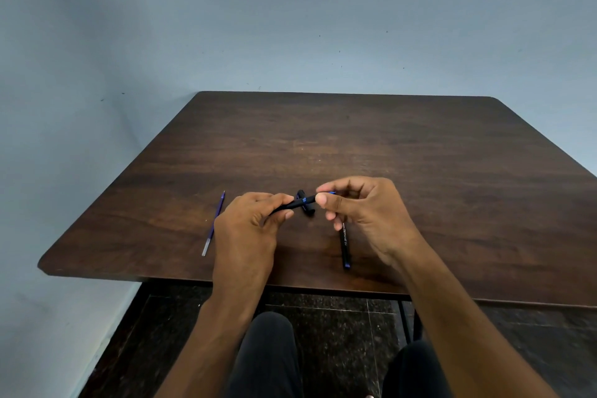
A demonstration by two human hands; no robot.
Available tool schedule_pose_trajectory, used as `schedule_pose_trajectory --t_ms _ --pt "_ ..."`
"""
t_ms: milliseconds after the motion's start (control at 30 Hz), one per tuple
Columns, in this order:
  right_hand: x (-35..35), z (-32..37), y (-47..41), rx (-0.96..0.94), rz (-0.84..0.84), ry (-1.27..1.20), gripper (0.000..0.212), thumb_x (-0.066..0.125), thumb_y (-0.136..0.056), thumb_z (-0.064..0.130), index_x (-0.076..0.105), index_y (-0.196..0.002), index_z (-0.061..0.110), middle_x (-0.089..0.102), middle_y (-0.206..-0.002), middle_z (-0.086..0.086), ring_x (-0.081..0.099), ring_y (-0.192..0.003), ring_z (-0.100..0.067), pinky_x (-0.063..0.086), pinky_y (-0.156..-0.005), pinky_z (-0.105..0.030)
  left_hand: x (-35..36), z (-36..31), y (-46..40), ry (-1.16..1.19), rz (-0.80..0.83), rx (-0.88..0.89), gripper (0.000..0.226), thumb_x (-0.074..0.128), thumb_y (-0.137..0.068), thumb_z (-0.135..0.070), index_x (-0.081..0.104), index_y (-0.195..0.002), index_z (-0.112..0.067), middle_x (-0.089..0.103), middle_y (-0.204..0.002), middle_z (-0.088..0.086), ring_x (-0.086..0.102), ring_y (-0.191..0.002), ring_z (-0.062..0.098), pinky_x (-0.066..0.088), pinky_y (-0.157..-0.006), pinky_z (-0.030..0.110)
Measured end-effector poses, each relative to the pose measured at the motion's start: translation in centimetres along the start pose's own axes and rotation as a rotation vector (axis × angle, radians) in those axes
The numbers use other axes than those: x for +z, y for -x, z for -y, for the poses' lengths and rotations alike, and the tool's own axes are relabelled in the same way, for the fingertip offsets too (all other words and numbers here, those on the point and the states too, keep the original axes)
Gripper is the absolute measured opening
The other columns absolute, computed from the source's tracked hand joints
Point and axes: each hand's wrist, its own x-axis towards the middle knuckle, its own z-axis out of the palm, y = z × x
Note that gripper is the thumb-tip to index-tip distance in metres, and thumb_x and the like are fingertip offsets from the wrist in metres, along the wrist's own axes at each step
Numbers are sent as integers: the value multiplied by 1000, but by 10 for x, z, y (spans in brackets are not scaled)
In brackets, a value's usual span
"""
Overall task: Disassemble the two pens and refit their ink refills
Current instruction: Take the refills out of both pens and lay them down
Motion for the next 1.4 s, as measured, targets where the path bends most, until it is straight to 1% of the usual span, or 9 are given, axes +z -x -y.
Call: schedule_pose_trajectory --t_ms 267,467,567,700,867,967,1100,1267,1400 --pt "6 4 -3 -32 -124 259 44 78 -79 52 74 -70 9 68 -55 0 59 -48 -9 43 -44 -16 1 -3 -1 11 -2 5 29 82 -76 -7 78 -102 -21 73 -95 -7 68 -90 10 55 -82 23" --pt "-2 4 0 3 32 -13 24 83 -81 5 78 -104 8 74 -70 -5 64 -55 -14 53 -52 -25 1 0 -3 24 -7 -14 32 83 -74 -4 79 -99 -22 73 -92 -7 68 -87 12 57 -81 33" --pt "-2 3 0 9 6 25 11 84 -82 15 80 -87 6 72 -65 -8 61 -53 -16 52 -51 -24 2 -2 -3 17 2 1 31 83 -74 -5 79 -100 -22 73 -92 -7 68 -87 13 57 -81 34" --pt "1 2 0 6 -71 158 35 82 -81 41 74 -68 10 69 -58 -2 60 -50 -13 46 -45 -25 2 -5 -2 6 7 18 29 82 -76 -7 78 -101 -20 73 -95 -7 68 -90 10 53 -83 19" --pt "-3 3 1 -11 8 47 33 87 -77 22 76 -106 15 75 -73 0 66 -61 -14 54 -52 -27 1 -6 -4 9 2 1 28 82 -76 -4 79 -100 -17 74 -95 -4 68 -88 12 48 -82 11" --pt "-4 2 1 -2 66 11 26 83 -80 2 78 -105 9 78 -78 -6 69 -67 -16 57 -56 -27 0 -7 -4 -3 10 -6 28 82 -75 -5 79 -100 -19 73 -95 -4 68 -89 12 52 -82 18" --pt "-2 0 -1 18 36 29 11 83 -82 12 81 -92 8 77 -73 -9 66 -62 -19 55 -56 -28 0 -7 -4 -2 -4 -1 29 83 -74 -4 79 -98 -18 72 -92 -5 68 -87 13 54 -80 25" --pt "2 0 -3 15 -21 68 29 85 -80 33 76 -74 7 72 -64 -8 63 -55 -17 50 -47 -27 0 -9 -5 13 -8 6 28 83 -73 -2 79 -96 -15 72 -91 -6 68 -86 13 49 -79 13" --pt "0 0 -2 23 21 -28 31 88 -74 27 79 -99 11 75 -77 -6 66 -63 -18 55 -54 -29 -1 -8 -5 38 -22 -18 26 84 -72 -1 79 -95 -13 74 -91 -2 68 -86 11 49 -80 10"
